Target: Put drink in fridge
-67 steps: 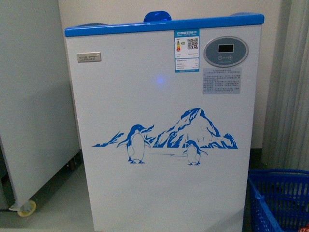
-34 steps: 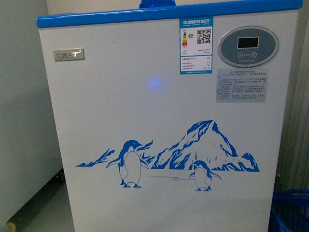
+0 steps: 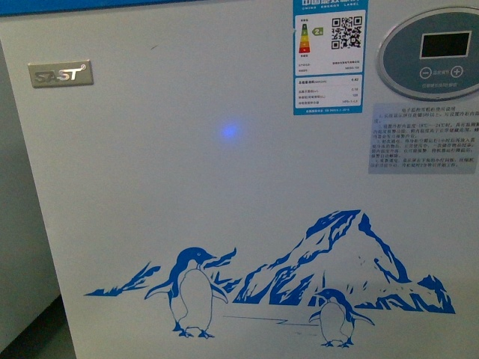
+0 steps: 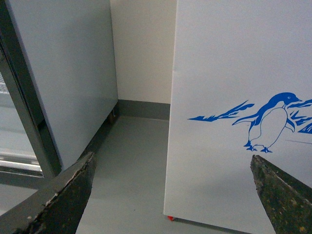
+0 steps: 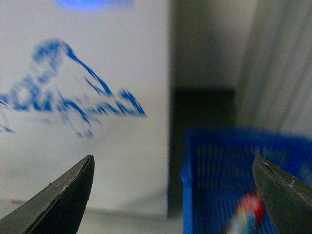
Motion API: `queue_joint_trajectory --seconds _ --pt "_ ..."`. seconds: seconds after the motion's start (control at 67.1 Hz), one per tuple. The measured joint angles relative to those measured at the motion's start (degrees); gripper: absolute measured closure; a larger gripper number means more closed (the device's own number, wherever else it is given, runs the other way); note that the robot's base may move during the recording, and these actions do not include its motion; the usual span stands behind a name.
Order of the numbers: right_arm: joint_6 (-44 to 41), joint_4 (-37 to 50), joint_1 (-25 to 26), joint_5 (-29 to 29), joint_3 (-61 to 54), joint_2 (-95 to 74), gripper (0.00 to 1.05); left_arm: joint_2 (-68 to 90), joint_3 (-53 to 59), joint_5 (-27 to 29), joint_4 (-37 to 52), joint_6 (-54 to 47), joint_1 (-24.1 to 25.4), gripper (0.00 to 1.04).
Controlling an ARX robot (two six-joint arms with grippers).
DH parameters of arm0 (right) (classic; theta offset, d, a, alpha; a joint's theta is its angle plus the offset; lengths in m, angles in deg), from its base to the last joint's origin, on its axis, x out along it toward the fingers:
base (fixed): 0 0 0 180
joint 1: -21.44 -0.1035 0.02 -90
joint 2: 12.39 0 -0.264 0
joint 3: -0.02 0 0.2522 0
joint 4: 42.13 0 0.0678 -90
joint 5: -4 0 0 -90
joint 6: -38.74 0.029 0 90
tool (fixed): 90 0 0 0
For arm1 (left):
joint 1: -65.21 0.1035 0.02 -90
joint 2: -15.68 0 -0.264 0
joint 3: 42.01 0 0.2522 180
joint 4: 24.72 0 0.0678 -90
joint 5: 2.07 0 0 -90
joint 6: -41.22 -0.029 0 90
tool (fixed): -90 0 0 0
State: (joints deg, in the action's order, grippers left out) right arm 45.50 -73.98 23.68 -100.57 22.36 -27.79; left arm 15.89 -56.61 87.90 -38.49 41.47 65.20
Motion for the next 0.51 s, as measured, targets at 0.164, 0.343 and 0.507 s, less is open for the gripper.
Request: queue_joint_trajectory --seconds 0.164,0.343,0.507 --pt "0.2 17.4 17.9 4.1 1.3 -33.1 0.08 0.0 0.0 0.0 0.0 0.0 0.0 0.08" --pt "3.8 37.1 25.2 2.1 9.2 -67.2 0.08 0.0 0.0 0.0 0.0 0.0 0.0 0.08" --pt "11.9 41.4 24.8 -1.0 20.1 -92.2 0.08 0.0 0.0 0.0 0.0 0.0 0.0 0.08"
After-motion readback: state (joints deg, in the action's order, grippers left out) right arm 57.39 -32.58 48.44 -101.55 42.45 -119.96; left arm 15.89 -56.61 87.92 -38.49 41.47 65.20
